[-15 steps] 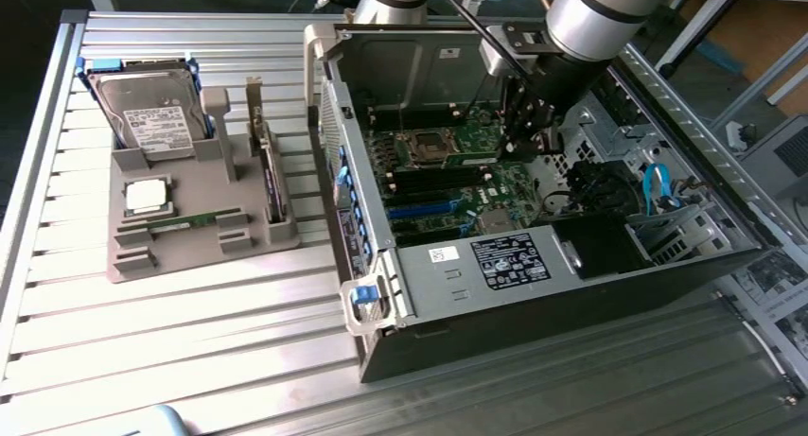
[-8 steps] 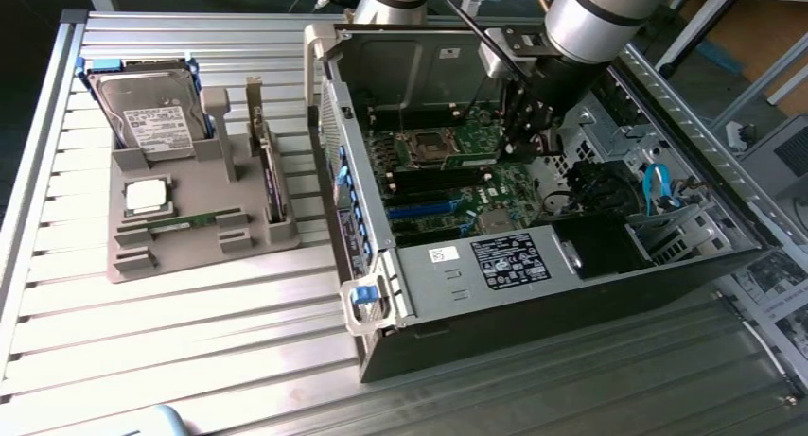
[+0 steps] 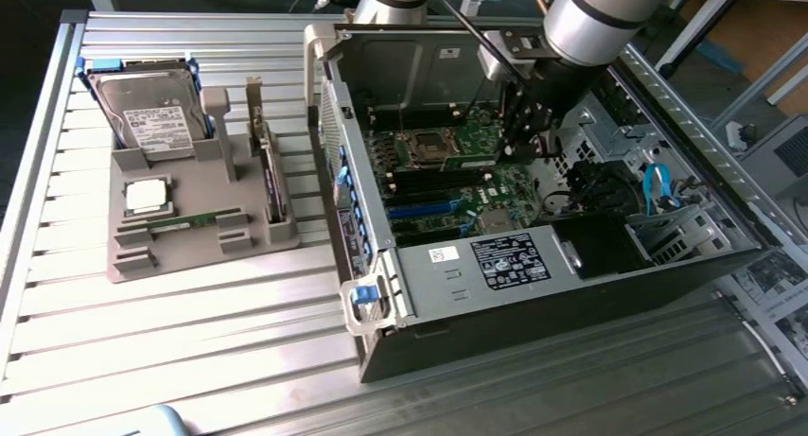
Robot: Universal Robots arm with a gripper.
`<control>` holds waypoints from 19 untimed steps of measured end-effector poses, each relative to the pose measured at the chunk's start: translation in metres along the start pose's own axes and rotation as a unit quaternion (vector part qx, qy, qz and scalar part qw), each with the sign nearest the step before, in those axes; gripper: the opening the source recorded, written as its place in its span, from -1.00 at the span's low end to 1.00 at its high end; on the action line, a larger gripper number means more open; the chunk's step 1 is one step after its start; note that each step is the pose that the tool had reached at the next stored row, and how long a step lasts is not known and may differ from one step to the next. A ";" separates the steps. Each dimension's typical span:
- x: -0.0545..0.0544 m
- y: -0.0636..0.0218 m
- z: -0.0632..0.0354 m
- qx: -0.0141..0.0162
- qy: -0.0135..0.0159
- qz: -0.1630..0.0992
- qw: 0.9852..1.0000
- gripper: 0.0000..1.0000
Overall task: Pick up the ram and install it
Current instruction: 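Insert the ram into the slot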
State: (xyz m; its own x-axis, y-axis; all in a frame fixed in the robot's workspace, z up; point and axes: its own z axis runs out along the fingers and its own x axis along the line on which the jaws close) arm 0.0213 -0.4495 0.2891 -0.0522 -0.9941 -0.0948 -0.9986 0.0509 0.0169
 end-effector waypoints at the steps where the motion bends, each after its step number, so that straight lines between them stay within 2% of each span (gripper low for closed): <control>1: 0.000 0.0000 0.0004 0.000 0.000 0.000 1.000 -0.76; 19: 0.001 -0.0001 0.0077 0.000 0.000 0.000 1.000 -0.76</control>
State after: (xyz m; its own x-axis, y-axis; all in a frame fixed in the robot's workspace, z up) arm 0.0213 -0.4495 0.2814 -0.0522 -0.9941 -0.0948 -0.9986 0.0509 0.0169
